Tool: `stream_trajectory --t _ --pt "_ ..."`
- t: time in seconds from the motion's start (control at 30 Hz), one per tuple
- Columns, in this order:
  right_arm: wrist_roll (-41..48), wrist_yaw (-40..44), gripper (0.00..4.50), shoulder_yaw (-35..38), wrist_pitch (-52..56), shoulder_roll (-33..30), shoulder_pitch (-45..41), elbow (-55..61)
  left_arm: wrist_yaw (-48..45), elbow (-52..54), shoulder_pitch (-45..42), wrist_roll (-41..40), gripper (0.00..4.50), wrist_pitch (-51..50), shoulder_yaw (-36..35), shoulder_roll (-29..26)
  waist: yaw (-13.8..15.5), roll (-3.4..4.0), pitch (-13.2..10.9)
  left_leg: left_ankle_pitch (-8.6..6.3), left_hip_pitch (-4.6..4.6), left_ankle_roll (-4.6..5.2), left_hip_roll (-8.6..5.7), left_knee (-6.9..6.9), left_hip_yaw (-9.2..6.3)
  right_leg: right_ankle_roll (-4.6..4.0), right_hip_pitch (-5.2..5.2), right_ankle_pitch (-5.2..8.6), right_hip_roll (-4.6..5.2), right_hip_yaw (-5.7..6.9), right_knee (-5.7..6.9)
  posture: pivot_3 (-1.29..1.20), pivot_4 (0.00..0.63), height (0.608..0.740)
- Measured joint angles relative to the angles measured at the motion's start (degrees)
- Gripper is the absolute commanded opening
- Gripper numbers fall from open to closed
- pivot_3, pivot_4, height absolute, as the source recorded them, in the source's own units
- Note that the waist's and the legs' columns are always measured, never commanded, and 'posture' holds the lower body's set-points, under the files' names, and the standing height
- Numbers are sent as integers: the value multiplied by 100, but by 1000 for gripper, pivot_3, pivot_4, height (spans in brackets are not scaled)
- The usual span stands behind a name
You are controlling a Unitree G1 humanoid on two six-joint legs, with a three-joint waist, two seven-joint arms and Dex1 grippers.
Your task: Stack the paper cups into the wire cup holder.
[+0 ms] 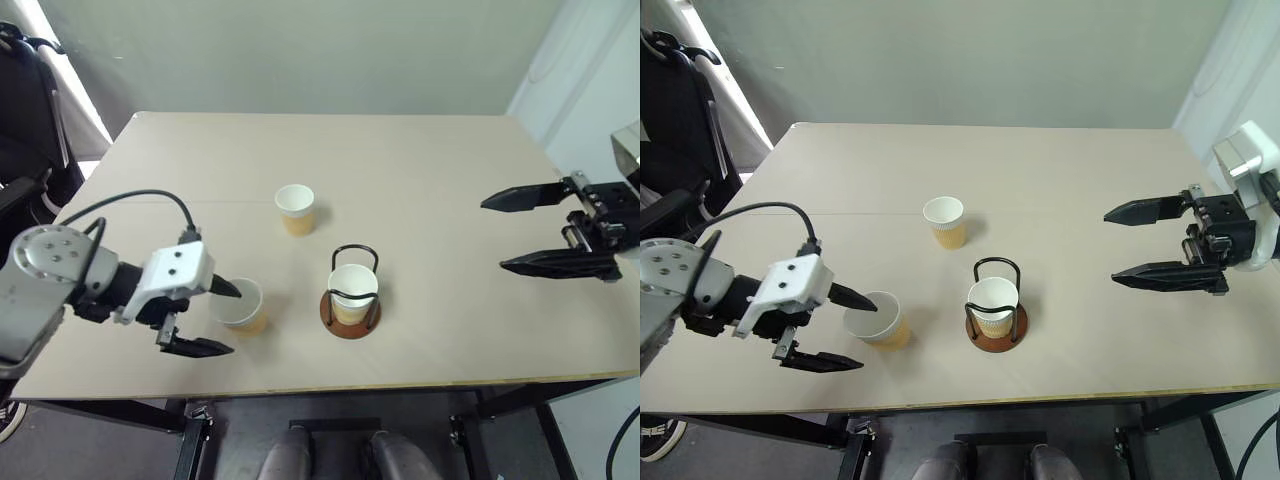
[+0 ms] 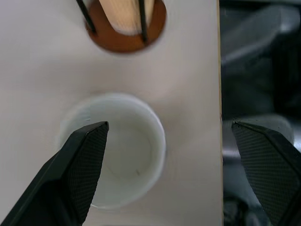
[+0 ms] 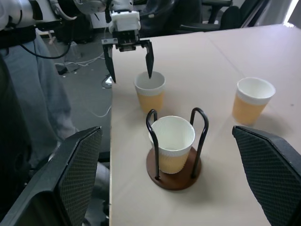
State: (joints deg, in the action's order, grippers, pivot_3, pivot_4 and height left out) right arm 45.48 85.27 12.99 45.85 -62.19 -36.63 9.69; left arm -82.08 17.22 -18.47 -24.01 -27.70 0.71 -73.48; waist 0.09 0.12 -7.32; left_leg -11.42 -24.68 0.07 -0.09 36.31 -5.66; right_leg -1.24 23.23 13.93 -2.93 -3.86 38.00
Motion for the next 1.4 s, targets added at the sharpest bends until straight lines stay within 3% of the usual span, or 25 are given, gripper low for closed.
stream_trajectory --t 0.2,0.33,0.6,0.63,0.8,1.17,1.4 --pt "57 -189 4481 40 4 -69 209 168 17 -302 -506 763 4500 388 643 250 32 2 1 -2 -20 3 0 3 -4 3 15 -2 0 4 -2 0 150 740" --pt "46 -287 4500 75 -51 -182 424 263 -23 -342 -706 979 3140 477 1071 699 40 1 1 -5 -30 7 -1 10 -5 8 19 -5 0 5 -4 0 150 740" --pt "64 -391 4500 237 -50 -266 596 370 -213 -330 -825 1020 202 513 1142 814 38 1 2 -5 -28 8 -1 17 -5 14 16 -7 0 7 -3 0 150 740" --pt "69 -401 4500 240 -51 -275 623 391 -257 -314 -856 1011 8 510 1142 826 38 1 2 -5 -28 8 -1 21 -5 15 15 -8 0 7 -3 0 150 740" --pt "108 -442 4500 295 -52 -333 687 414 -460 -417 -1384 805 8 437 1127 958 59 2 1 -2 -30 14 -2 38 -8 23 7 -13 0 7 -1 0 150 740" --pt "146 -555 4500 388 -208 -394 715 418 -767 -2124 -5037 126 8 368 898 2594 93 1 1 -19 -46 45 -9 78 -7 57 -10 -19 5 6 -14 0 150 740" --pt "149 -635 4500 625 -229 -460 947 467 -811 -2149 -5299 -493 8 917 2244 2973 99 0 -1 -26 -56 57 -14 88 1 88 -9 -5 6 -1 -14 0 150 740"
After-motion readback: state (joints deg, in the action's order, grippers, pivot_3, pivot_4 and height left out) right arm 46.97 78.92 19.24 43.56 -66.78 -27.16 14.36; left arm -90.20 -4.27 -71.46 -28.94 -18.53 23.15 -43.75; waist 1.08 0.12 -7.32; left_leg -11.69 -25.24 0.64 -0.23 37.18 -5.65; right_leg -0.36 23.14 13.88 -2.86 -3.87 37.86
